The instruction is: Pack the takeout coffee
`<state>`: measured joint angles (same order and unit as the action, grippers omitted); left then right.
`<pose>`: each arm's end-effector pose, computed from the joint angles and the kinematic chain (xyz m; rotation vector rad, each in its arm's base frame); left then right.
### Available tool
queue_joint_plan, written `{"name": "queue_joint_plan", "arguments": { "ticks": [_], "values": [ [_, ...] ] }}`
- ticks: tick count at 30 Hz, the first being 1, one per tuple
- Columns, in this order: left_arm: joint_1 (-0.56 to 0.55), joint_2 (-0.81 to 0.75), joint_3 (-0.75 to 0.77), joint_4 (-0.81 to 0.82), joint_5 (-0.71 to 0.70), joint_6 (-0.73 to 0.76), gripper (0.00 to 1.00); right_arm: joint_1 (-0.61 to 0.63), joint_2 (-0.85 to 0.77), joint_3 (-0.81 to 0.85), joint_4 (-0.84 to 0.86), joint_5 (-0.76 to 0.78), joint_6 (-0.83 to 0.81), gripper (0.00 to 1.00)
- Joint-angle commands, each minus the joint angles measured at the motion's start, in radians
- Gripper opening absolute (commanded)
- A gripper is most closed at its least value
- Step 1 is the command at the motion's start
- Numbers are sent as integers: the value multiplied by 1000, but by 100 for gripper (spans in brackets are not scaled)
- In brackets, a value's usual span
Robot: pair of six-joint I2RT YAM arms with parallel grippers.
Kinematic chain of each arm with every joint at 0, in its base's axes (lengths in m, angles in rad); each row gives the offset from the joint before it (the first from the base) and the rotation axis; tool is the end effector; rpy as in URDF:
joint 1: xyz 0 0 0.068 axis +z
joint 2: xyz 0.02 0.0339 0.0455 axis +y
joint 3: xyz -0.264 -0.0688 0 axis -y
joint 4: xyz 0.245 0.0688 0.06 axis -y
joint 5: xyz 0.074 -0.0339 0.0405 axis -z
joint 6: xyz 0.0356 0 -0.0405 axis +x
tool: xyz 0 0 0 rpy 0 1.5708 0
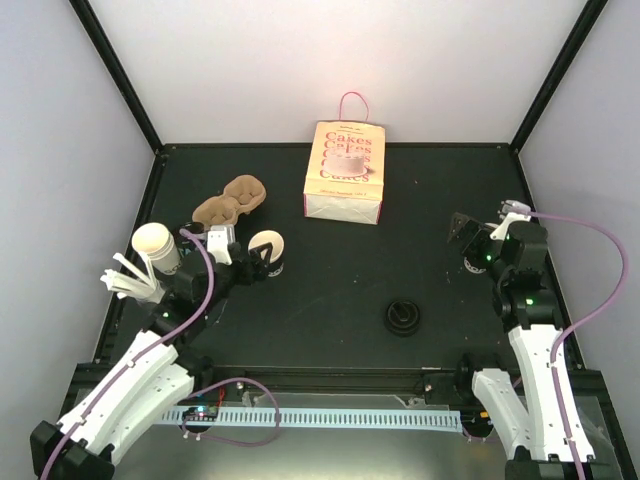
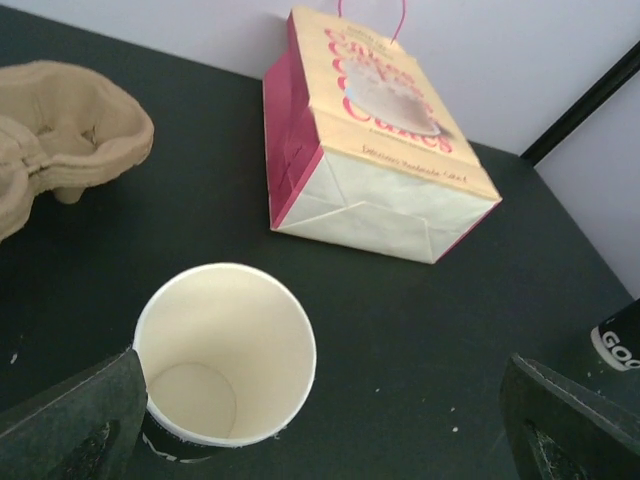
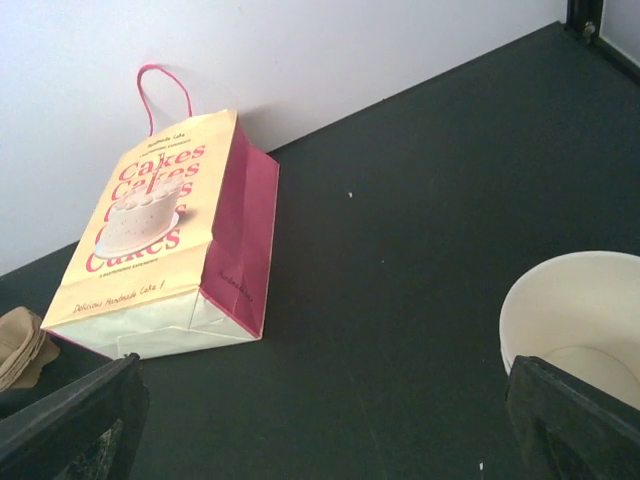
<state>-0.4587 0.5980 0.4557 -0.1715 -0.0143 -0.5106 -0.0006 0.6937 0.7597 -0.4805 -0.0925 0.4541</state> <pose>0.1411 -0.0691 0.2529 -0.0603 1.9360 -0.6436 0.1577 0.0032 0.3142 0.3925 1.9651 0.3842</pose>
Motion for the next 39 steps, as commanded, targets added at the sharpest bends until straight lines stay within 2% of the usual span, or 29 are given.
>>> {"name": "queue_joint_plan", "arguments": {
  "ticks": [1, 4, 8, 12, 15, 18, 25, 29, 33, 39],
  "values": [
    [0, 60, 31, 24, 8, -27, 99, 4, 14, 7, -21, -58, -6, 100],
    [0, 116, 46, 48, -30, -82, 99, 3, 31, 18, -25, -113, -4, 100],
    [7, 154, 58, 127, -34, -64, 99, 3, 59, 25, -27, -187, -18, 100],
    [12, 179, 53, 274, -7, 18, 99, 3, 92, 24, -17, -250, -7, 100],
    [12, 254, 96, 340, 26, 115, 99, 4, 114, 16, 21, -310, 10, 100],
    [13, 392, 206, 294, 14, 149, 99, 3, 133, 12, 49, -333, 12, 100],
    [37, 758, 534, 119, 142, 170, 96, 3, 173, 13, 77, -387, -3, 100],
    [67, 939, 698, 103, 235, 171, 88, 4, 171, 2, 91, -395, 12, 100],
    [118, 1109, 871, 10, 373, 144, 80, 4, 160, -9, 107, -390, 14, 100],
    [179, 1316, 1027, -26, 614, 72, 62, 5, 147, -20, 108, -384, 12, 100]
  ]
}}
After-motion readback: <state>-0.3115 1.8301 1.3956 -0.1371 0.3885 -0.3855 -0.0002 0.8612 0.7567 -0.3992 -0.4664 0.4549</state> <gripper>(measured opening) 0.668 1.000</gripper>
